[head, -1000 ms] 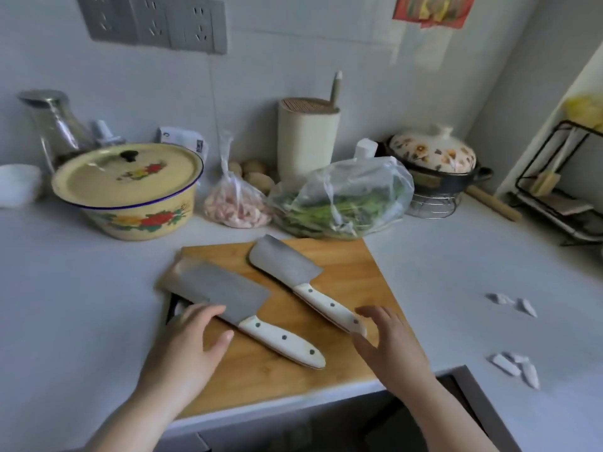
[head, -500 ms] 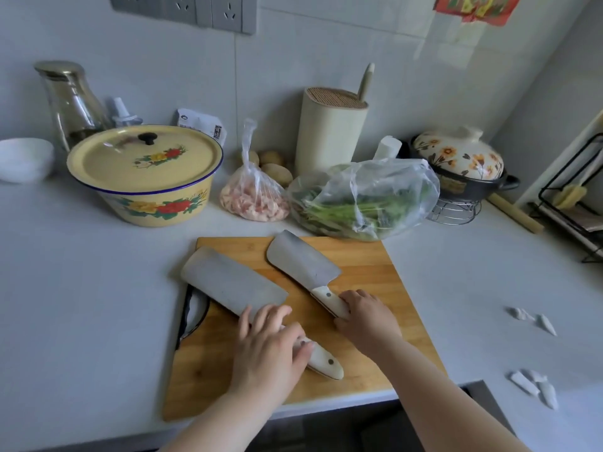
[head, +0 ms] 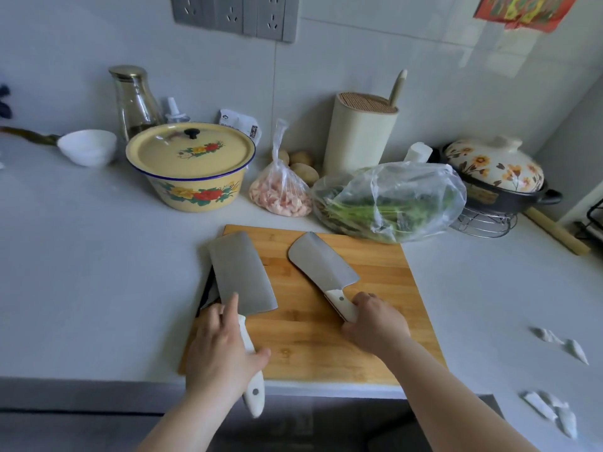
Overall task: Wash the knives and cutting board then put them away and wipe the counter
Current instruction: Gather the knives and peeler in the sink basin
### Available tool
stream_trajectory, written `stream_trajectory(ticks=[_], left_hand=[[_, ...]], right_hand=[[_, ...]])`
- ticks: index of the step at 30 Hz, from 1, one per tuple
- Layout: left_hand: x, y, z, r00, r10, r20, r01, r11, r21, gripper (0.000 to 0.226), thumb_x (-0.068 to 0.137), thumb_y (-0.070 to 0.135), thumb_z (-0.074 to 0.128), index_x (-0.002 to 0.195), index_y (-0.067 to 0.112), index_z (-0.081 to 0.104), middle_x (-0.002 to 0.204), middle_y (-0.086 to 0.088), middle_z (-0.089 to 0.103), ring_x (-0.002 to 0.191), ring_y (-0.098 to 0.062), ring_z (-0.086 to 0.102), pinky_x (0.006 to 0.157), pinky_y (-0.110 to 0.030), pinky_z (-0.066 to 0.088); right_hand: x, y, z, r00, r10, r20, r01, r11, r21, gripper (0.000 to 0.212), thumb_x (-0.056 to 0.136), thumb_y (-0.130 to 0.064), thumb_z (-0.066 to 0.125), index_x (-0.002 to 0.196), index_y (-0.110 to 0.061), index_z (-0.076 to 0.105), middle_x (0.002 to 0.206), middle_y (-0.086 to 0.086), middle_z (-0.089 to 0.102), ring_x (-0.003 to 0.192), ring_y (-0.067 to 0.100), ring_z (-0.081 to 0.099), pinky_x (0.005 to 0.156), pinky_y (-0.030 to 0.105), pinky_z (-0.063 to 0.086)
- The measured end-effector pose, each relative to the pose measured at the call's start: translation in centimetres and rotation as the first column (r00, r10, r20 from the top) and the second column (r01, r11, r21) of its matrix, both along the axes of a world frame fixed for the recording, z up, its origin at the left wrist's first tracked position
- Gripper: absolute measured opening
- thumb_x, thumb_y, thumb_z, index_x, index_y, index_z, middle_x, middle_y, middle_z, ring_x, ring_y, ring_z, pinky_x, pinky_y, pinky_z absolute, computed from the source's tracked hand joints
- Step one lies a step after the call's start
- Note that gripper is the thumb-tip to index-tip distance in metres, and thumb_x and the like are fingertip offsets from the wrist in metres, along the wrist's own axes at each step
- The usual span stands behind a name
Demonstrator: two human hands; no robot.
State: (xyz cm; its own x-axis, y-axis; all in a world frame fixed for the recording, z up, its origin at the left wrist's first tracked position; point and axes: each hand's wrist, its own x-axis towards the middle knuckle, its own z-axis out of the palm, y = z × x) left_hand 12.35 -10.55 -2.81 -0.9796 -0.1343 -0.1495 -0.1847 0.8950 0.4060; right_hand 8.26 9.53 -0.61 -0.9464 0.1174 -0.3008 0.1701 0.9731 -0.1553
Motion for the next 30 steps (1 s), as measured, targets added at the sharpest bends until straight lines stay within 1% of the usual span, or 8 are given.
stream_trajectory(ticks=[3, 5, 8, 11, 14, 20, 24, 30], left_hand=[[0.1, -0.9, 0.4, 0.991, 0.121, 0.064, -0.129, 0.982, 0.139, 0.095, 0.078, 0.028, 0.064, 0.147, 0.020, -0.002, 0.144, -0.002, 0.027, 0.122, -0.022, 0.044, 0.081, -0.030, 0.043], [0.0, -1.2, 1.0, 0.983, 0.151, 0.105, -0.164, 0.978, 0.128, 0.095, 0.078, 0.021, 0.063, 0.147, 0.018, -0.002, 0.142, -0.004, 0.031, 0.117, -0.025, 0.048, 0.078, -0.029, 0.042], [-0.4, -2.4, 1.5, 0.977, 0.080, 0.196, -0.088, 0.996, 0.031, 0.094, 0.080, 0.023, 0.059, 0.146, 0.015, -0.007, 0.139, -0.007, 0.036, 0.114, -0.026, 0.051, 0.082, -0.028, 0.043], [-0.7, -4.0, 1.8, 0.961, 0.037, 0.273, -0.057, 0.996, 0.063, 0.094, 0.078, 0.022, 0.058, 0.147, 0.015, -0.005, 0.135, -0.006, 0.045, 0.107, -0.023, 0.053, 0.078, -0.025, 0.043], [-0.9, -5.0, 2.1, 0.957, 0.069, 0.281, -0.126, 0.974, 0.191, 0.092, 0.075, 0.020, 0.061, 0.147, 0.017, 0.003, 0.129, -0.007, 0.050, 0.104, -0.024, 0.053, 0.079, -0.027, 0.045], [-1.5, -5.9, 4.0, 0.980, 0.061, 0.189, -0.155, 0.827, 0.540, 0.094, 0.066, 0.021, 0.064, 0.146, 0.026, 0.015, 0.118, -0.004, 0.059, 0.078, -0.025, 0.058, 0.048, -0.025, 0.039], [-2.1, -4.1, 5.8, 0.990, -0.096, 0.105, 0.011, 0.784, 0.621, 0.086, 0.070, 0.016, 0.065, 0.143, 0.033, 0.023, 0.108, 0.008, 0.063, 0.075, -0.023, 0.062, 0.047, -0.027, 0.044], [-4.2, 2.0, 7.8, 0.919, -0.393, 0.015, 0.300, 0.724, 0.621, 0.079, 0.067, 0.015, 0.067, 0.136, 0.035, 0.036, 0.091, 0.006, 0.068, 0.077, -0.026, 0.064, 0.075, -0.042, 0.051]], right_hand=[[0.2, 0.2, 0.1, 1.000, 0.009, -0.002, -0.009, 1.000, -0.017, 0.047, 0.085, -0.028, 0.055, 0.130, -0.017, 0.043, 0.122, 0.001, 0.053, 0.105, 0.020, 0.056, 0.069, 0.024, 0.042], [0.4, 0.3, 0.2, 1.000, 0.007, -0.003, -0.007, 0.999, -0.039, 0.047, 0.084, -0.029, 0.056, 0.128, -0.017, 0.043, 0.119, 0.001, 0.054, 0.102, 0.019, 0.056, 0.068, 0.024, 0.043], [0.6, 0.7, 0.7, 0.999, 0.030, -0.024, -0.032, 0.994, -0.103, 0.046, 0.083, -0.031, 0.059, 0.125, -0.016, 0.046, 0.115, 0.000, 0.055, 0.094, 0.016, 0.055, 0.068, 0.023, 0.046], [0.8, 1.1, 1.2, 0.996, 0.047, -0.072, -0.056, 0.989, -0.138, 0.042, 0.081, -0.030, 0.061, 0.120, -0.017, 0.051, 0.099, -0.004, 0.051, 0.082, 0.013, 0.050, 0.053, 0.016, 0.036], [1.1, 1.4, 1.4, 0.996, 0.024, -0.086, -0.040, 0.983, -0.181, 0.040, 0.080, -0.026, 0.062, 0.117, -0.016, 0.053, 0.094, -0.005, 0.050, 0.078, 0.012, 0.050, 0.051, 0.015, 0.033], [3.2, 2.8, 2.6, 0.981, -0.142, -0.136, 0.099, 0.955, -0.280, 0.027, 0.079, -0.022, 0.062, 0.105, -0.016, 0.057, 0.076, -0.008, 0.050, 0.059, 0.005, 0.045, 0.051, 0.018, 0.035], [6.6, 4.6, 4.1, 0.920, -0.330, -0.209, 0.248, 0.907, -0.341, 0.017, 0.076, -0.018, 0.063, 0.086, -0.027, 0.052, 0.071, -0.011, 0.050, 0.061, 0.006, 0.046, 0.052, 0.017, 0.033], [14.7, 8.2, 5.7, 0.702, -0.657, -0.274, 0.523, 0.737, -0.429, 0.017, 0.075, -0.010, 0.062, 0.071, -0.025, 0.055, 0.068, -0.005, 0.054, 0.062, 0.013, 0.048, 0.055, 0.024, 0.034]])
